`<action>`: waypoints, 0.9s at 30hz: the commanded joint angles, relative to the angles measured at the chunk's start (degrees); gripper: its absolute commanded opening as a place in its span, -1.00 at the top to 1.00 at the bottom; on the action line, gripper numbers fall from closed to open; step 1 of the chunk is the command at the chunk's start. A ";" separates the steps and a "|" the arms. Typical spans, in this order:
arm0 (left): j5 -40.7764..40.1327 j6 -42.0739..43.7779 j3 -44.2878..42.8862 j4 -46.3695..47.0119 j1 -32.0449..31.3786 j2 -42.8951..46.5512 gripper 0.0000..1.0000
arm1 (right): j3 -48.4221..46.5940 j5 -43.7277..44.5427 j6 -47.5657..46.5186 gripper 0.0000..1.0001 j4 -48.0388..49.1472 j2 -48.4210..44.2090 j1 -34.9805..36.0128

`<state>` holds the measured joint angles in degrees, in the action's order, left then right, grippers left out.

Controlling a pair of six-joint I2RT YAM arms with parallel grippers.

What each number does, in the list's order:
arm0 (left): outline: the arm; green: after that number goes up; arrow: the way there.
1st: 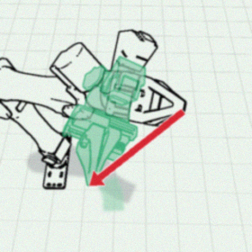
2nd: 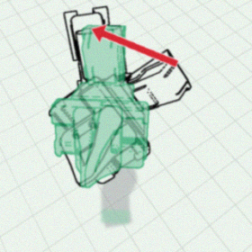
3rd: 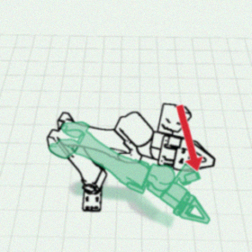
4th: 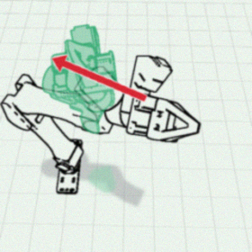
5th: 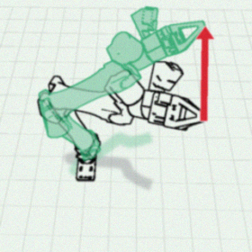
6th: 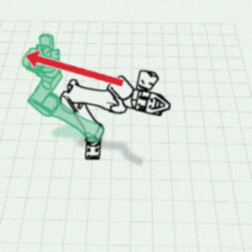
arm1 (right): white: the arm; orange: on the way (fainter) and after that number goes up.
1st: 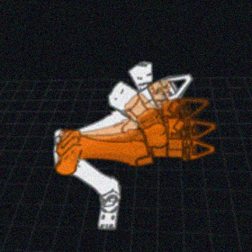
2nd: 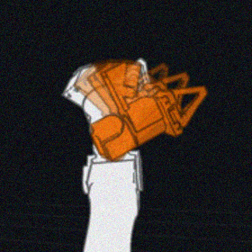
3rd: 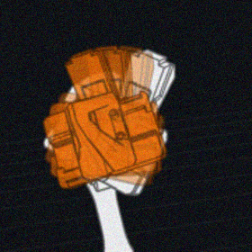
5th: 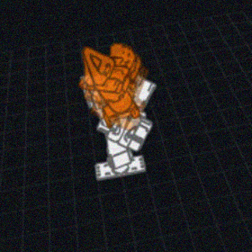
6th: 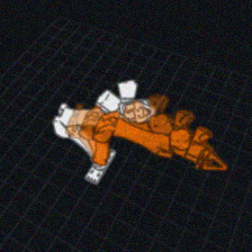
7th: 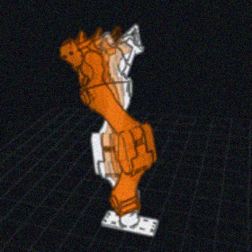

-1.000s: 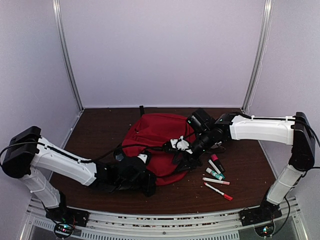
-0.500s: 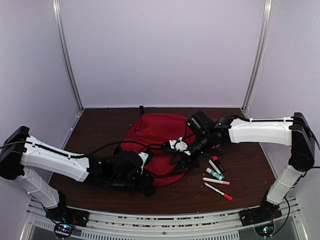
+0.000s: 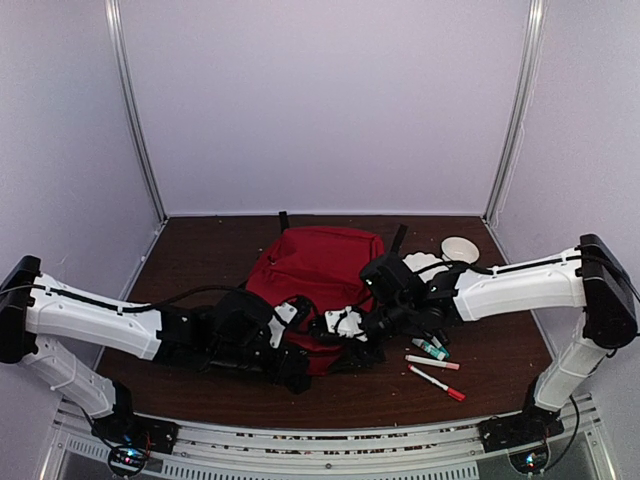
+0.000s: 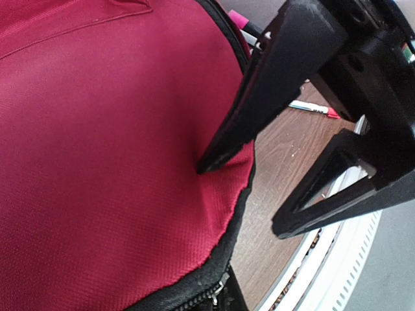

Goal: Pack the student bag
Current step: Hold the student bag at the center of the board, then unzip the largest pocket of the student bag.

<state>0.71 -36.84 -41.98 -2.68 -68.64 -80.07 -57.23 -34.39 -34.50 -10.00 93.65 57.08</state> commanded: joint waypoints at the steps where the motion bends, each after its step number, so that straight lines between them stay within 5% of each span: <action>1: 3.73 1.81 -0.01 6.20 0.14 2.86 1.00 | 0.61 6.50 1.37 -0.02 3.80 0.24 1.70; 6: 4.47 1.70 0.61 6.64 0.61 3.66 1.00 | -1.10 8.85 1.34 0.40 2.54 2.53 2.68; 10: 4.66 1.71 1.25 5.88 0.71 4.34 1.00 | -1.99 10.01 -0.19 1.00 0.40 3.57 2.69; 19: 3.48 4.83 4.30 -5.98 0.91 9.27 1.00 | -3.08 14.13 -0.47 1.00 -5.37 4.30 -3.20; 27: -8.08 2.81 3.68 -19.27 6.88 14.05 1.00 | 2.51 17.37 -8.12 1.00 -7.42 0.54 -3.93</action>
<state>-1.02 -33.82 -38.57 -7.22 -64.99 -70.24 -60.25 -28.88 -37.71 -5.63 95.74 57.19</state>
